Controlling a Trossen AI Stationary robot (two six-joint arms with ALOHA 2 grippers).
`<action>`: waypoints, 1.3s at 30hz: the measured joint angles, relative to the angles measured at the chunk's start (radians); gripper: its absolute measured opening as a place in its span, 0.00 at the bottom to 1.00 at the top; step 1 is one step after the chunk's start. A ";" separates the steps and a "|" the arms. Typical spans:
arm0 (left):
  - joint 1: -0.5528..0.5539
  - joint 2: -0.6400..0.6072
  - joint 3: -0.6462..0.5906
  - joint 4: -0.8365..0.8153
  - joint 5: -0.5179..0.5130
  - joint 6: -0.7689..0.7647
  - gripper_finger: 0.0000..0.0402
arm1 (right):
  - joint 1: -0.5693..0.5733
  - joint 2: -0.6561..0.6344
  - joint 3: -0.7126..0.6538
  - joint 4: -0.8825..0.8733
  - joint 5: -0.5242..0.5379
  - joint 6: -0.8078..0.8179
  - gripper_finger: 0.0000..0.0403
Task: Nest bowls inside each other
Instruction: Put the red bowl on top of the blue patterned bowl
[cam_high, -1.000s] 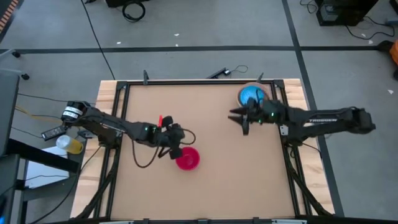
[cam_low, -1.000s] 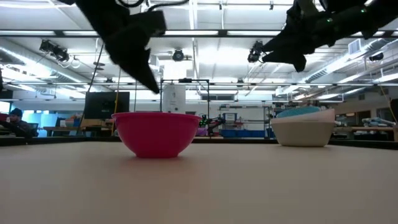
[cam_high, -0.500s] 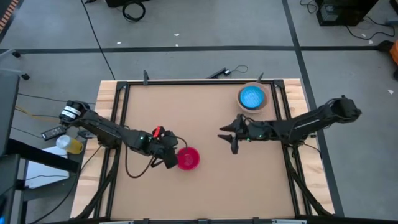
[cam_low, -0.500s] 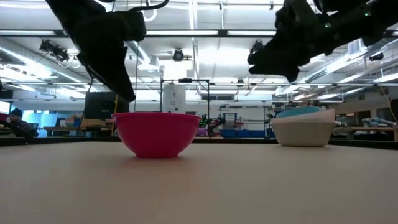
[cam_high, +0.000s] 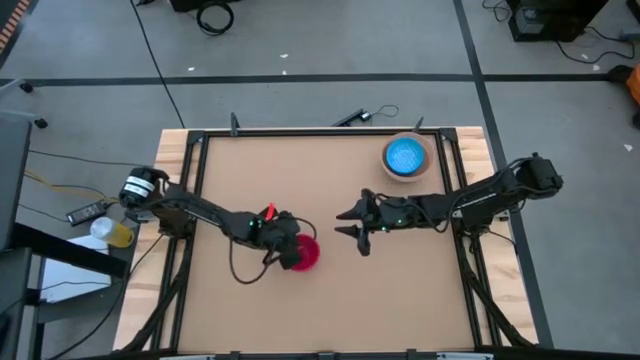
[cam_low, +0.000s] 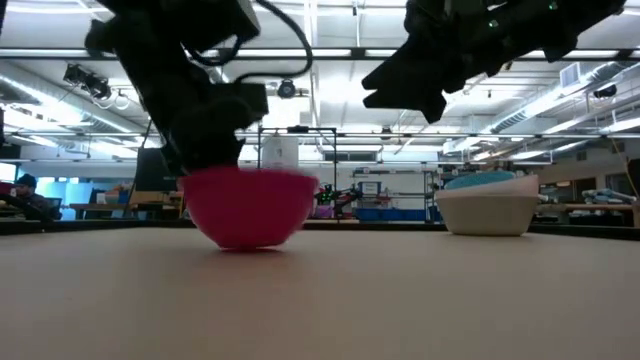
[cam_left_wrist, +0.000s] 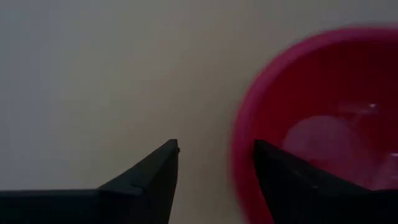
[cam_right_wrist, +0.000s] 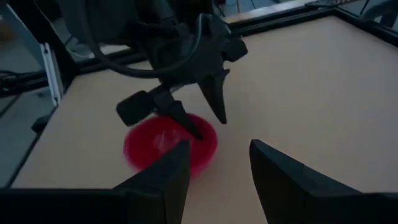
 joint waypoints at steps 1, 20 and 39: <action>0.005 0.009 -0.001 0.005 0.010 -0.003 0.50 | 0.000 0.004 0.000 -0.004 0.001 -0.002 0.43; 0.006 -0.036 -0.002 0.039 -0.040 0.101 0.04 | -0.035 -0.011 -0.001 0.008 0.000 0.008 0.43; 0.003 -0.083 -0.001 0.184 -0.488 0.337 0.04 | 0.073 -0.012 0.055 0.079 0.430 -0.274 0.43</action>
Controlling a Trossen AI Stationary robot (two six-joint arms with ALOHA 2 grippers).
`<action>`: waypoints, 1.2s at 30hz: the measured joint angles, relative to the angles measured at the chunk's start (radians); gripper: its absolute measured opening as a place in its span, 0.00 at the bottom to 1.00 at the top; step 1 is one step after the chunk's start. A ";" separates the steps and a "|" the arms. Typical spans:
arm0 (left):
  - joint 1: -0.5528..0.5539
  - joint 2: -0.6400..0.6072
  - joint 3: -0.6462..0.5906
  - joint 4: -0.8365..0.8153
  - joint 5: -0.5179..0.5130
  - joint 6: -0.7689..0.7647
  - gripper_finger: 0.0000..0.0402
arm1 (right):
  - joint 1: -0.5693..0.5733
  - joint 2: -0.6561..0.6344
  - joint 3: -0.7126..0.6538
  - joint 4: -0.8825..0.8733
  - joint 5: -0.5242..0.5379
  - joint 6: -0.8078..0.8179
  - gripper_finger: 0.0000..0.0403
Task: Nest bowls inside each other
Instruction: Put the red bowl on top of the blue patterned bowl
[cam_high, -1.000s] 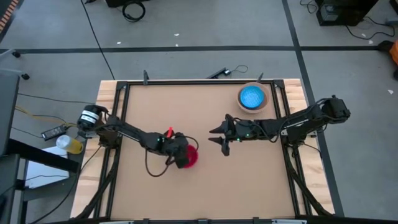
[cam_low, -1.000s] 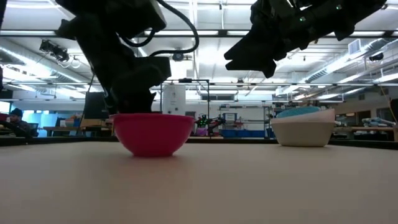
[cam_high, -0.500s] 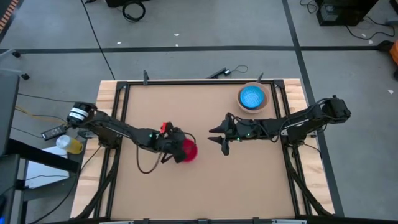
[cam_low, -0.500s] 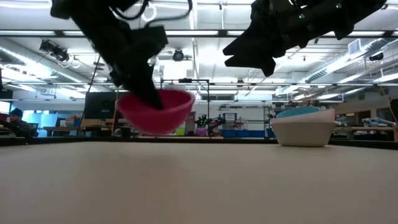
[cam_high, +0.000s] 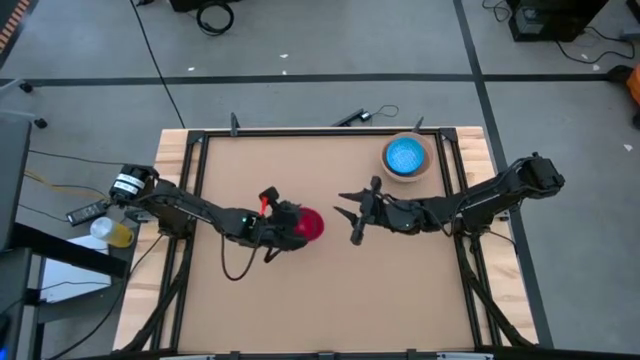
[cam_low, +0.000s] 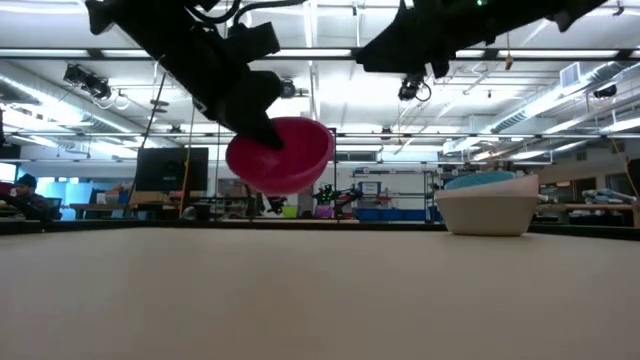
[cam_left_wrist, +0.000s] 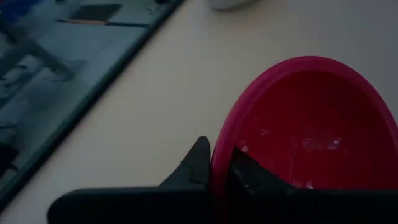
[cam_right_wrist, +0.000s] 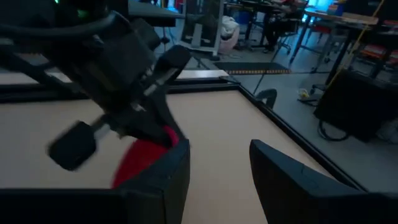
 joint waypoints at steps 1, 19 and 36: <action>0.004 0.000 0.000 0.006 -0.025 -0.002 0.04 | 0.000 0.000 0.010 -0.006 -0.001 0.007 0.43; 0.014 0.000 0.000 0.124 -0.075 0.225 0.04 | -0.034 0.216 0.144 -0.060 0.002 -0.056 0.43; 0.020 0.001 0.000 0.332 -0.118 0.584 0.04 | -0.072 0.341 0.241 -0.108 0.159 -0.173 0.41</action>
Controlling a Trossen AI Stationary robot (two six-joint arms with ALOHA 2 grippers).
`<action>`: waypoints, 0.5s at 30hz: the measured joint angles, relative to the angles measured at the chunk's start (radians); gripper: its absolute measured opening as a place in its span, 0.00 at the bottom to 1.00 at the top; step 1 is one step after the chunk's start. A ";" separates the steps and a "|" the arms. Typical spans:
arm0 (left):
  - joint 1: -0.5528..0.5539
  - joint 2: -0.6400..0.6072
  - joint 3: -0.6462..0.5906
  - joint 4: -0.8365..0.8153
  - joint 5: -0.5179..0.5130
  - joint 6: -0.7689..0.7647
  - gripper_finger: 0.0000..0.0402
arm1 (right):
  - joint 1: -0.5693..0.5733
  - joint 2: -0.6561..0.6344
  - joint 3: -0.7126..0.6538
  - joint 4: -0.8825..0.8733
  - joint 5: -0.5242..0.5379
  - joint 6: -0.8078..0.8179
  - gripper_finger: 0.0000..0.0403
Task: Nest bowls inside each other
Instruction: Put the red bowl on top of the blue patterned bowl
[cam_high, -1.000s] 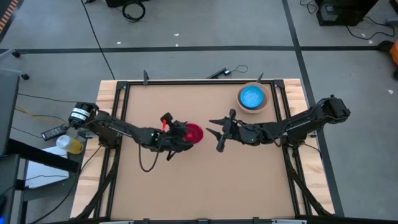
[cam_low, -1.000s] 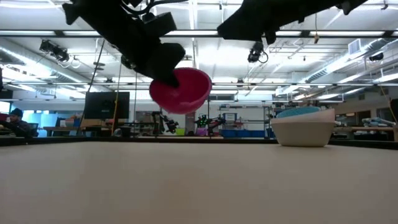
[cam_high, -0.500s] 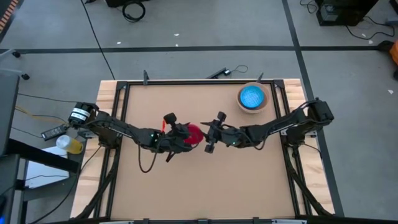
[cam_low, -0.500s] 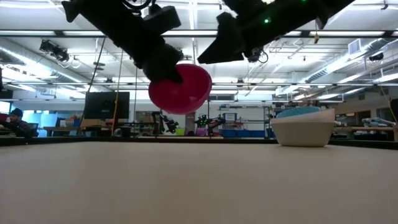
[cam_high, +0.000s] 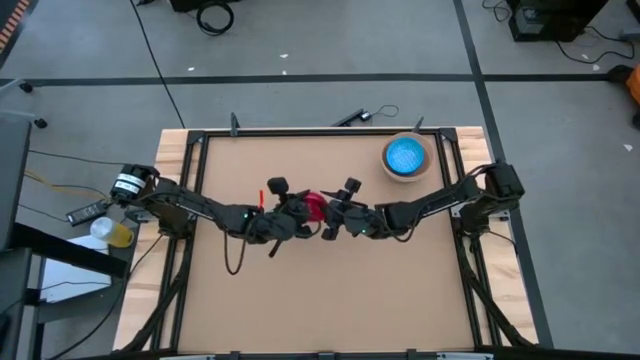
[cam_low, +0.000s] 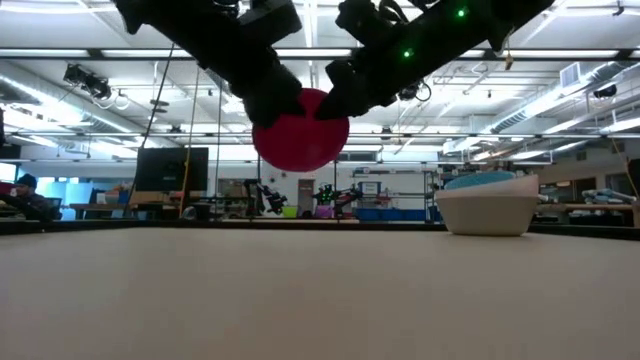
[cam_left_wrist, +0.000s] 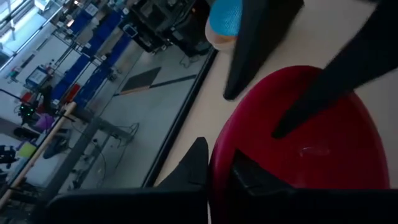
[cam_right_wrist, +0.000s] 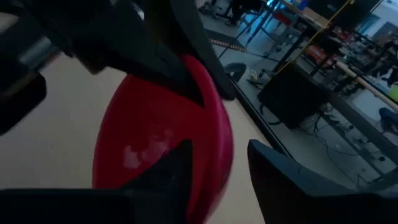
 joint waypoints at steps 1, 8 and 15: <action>0.000 0.000 0.000 0.010 0.002 0.000 0.05 | -0.003 -0.006 0.000 -0.015 0.000 0.007 0.39; -0.002 -0.002 0.004 0.089 0.127 0.050 0.21 | -0.055 -0.050 0.065 -0.292 -0.104 0.113 0.05; 0.020 -0.015 0.017 0.117 0.126 0.145 0.42 | -0.202 -0.085 0.219 -0.912 -0.117 0.290 0.04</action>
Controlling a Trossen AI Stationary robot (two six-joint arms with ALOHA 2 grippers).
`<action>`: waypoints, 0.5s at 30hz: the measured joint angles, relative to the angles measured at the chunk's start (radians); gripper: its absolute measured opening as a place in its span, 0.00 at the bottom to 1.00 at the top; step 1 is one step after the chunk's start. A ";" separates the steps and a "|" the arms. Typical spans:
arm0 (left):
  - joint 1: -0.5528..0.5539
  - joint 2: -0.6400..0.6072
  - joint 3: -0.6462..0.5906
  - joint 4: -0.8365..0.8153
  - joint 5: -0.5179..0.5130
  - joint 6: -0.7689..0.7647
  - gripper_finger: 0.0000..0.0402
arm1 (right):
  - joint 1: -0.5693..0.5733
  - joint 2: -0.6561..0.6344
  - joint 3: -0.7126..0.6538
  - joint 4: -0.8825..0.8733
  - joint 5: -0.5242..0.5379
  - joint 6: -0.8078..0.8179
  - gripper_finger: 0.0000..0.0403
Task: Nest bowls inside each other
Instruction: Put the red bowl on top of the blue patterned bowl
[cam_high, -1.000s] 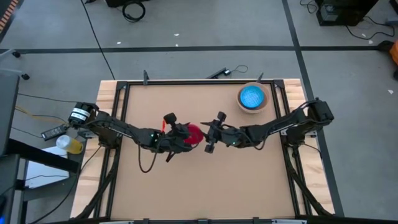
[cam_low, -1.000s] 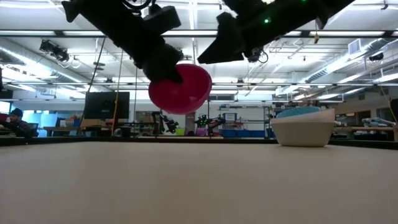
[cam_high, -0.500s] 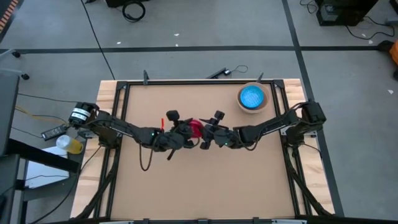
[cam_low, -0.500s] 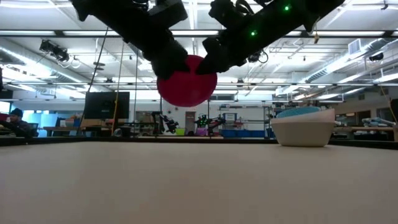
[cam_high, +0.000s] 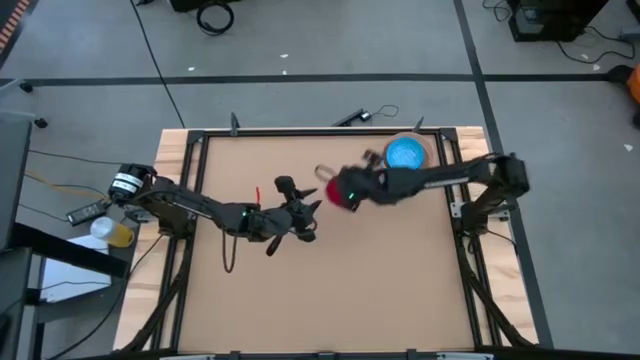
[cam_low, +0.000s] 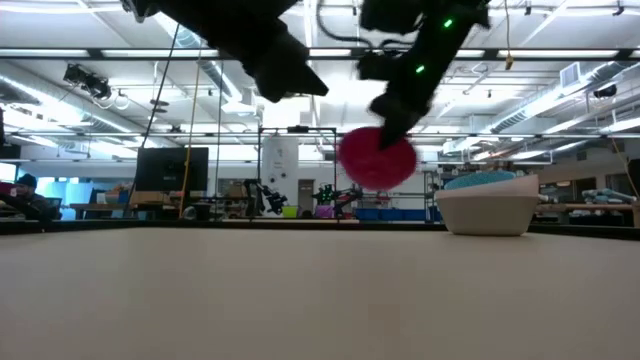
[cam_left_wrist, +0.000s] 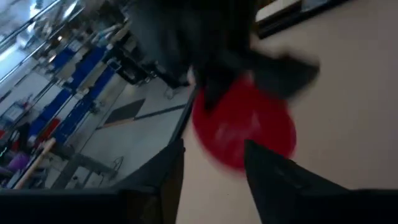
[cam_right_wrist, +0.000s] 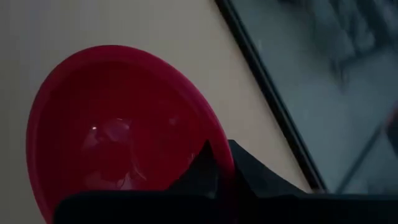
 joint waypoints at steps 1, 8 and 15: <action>0.002 0.000 0.000 -0.003 -0.003 -0.012 0.44 | -0.034 -0.026 0.004 -0.077 -0.011 0.033 0.04; -0.026 -0.008 -0.007 -0.065 0.013 -0.036 0.48 | -0.292 -0.227 -0.083 -0.280 -0.061 0.139 0.04; -0.032 -0.008 -0.010 -0.097 -0.010 -0.043 0.48 | -0.507 -0.418 -0.279 -0.182 -0.162 0.179 0.04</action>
